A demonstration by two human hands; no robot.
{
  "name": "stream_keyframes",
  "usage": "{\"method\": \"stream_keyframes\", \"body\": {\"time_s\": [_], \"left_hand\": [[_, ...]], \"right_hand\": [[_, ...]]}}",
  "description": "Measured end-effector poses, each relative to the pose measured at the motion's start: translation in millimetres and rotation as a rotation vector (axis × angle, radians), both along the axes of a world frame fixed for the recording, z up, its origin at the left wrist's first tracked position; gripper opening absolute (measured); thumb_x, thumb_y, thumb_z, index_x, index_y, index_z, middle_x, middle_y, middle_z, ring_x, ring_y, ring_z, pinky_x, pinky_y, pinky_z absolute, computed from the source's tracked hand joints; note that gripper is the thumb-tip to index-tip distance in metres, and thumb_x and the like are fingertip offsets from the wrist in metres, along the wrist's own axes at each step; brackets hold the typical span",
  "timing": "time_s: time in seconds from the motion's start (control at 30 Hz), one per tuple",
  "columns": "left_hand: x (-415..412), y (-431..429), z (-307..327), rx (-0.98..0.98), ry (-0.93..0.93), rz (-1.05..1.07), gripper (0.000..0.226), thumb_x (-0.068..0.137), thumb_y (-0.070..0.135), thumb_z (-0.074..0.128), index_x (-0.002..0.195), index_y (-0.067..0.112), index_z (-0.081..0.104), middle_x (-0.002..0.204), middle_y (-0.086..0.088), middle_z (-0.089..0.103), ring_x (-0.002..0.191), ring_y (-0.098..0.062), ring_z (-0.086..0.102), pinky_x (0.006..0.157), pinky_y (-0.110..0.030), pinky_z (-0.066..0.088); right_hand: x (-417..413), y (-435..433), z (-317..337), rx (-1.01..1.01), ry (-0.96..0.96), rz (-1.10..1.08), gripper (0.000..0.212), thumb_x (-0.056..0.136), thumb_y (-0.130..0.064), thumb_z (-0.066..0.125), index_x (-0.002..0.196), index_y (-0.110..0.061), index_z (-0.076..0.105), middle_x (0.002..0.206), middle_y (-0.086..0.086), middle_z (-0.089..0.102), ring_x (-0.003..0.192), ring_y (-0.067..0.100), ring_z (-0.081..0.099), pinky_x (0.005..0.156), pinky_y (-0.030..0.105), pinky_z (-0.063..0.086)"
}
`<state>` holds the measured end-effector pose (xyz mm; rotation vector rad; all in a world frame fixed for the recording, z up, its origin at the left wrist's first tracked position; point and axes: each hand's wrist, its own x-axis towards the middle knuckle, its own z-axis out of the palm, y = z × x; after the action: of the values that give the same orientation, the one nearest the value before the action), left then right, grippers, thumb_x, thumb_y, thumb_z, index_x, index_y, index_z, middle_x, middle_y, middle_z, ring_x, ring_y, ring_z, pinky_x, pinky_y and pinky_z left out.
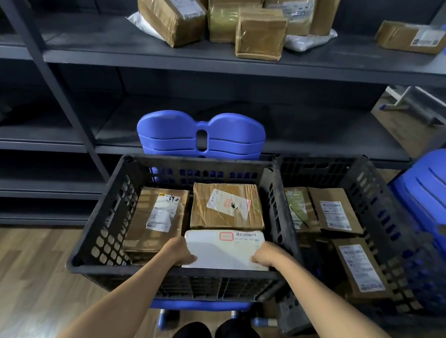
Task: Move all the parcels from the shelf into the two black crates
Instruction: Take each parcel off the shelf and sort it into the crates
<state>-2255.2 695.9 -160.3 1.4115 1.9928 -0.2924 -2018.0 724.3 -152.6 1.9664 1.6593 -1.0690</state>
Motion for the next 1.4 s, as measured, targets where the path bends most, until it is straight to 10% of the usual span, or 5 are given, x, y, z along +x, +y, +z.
{"method": "stream_keyframes", "body": {"time_s": [0.3, 0.4, 0.53, 0.73, 1.4], "left_hand": [[-4.2, 9.2, -18.3, -0.099, -0.067, -0.142, 0.045, 0.084, 0.026, 0.066, 0.125, 0.008, 0.058, 0.119, -0.008, 0.064, 0.108, -0.02, 0.061, 0.086, -0.026, 0.048], [0.7, 6.3, -12.8, -0.024, 0.046, -0.143, 0.042, 0.089, 0.025, 0.056, 0.125, 0.004, 0.056, 0.121, -0.01, 0.063, 0.11, -0.022, 0.062, 0.082, -0.026, 0.048], [4.0, 1.6, -3.8, 0.167, 0.18, -0.364, 0.059, 0.098, 0.026, 0.043, 0.149, 0.007, 0.022, 0.153, -0.012, 0.031, 0.138, -0.028, 0.037, 0.105, -0.036, 0.042], [14.2, 0.0, 8.2, -0.01, 0.085, -0.661, 0.065, 0.101, 0.027, 0.039, 0.153, 0.004, 0.007, 0.161, -0.01, -0.008, 0.149, -0.024, 0.006, 0.118, -0.041, 0.022], [-10.3, 65.8, 249.2, 0.608, 0.173, -0.477, 0.074, 0.097, 0.045, 0.041, 0.151, 0.003, 0.013, 0.16, -0.011, 0.016, 0.147, -0.024, 0.017, 0.12, -0.033, 0.011]], "right_hand": [[-4.5, 8.8, -11.6, -0.023, -0.055, 0.106, 0.016, 0.079, -0.018, 0.057, 0.091, -0.007, 0.058, 0.088, 0.007, 0.059, 0.084, 0.022, 0.062, 0.052, 0.022, 0.038], [-4.5, 4.6, -12.6, 0.178, -0.095, 0.174, 0.06, 0.089, -0.023, 0.054, 0.141, -0.001, 0.034, 0.137, 0.013, 0.05, 0.117, 0.025, 0.056, 0.08, 0.027, 0.047], [-4.9, 5.6, -5.4, 0.26, -0.003, 0.551, 0.073, 0.097, -0.036, 0.048, 0.153, -0.014, 0.008, 0.161, 0.002, 0.002, 0.148, 0.021, 0.01, 0.118, 0.039, 0.023], [-8.0, 7.4, -7.0, 0.143, -0.103, 0.712, 0.074, 0.096, -0.042, 0.045, 0.154, -0.017, 0.007, 0.161, -0.001, -0.005, 0.149, 0.021, 0.004, 0.118, 0.043, 0.022], [-49.4, 68.2, 223.3, 0.713, 0.017, 0.534, 0.071, 0.1, -0.043, 0.037, 0.153, -0.009, 0.005, 0.162, 0.007, -0.002, 0.149, 0.019, -0.001, 0.12, 0.033, 0.006]]}}
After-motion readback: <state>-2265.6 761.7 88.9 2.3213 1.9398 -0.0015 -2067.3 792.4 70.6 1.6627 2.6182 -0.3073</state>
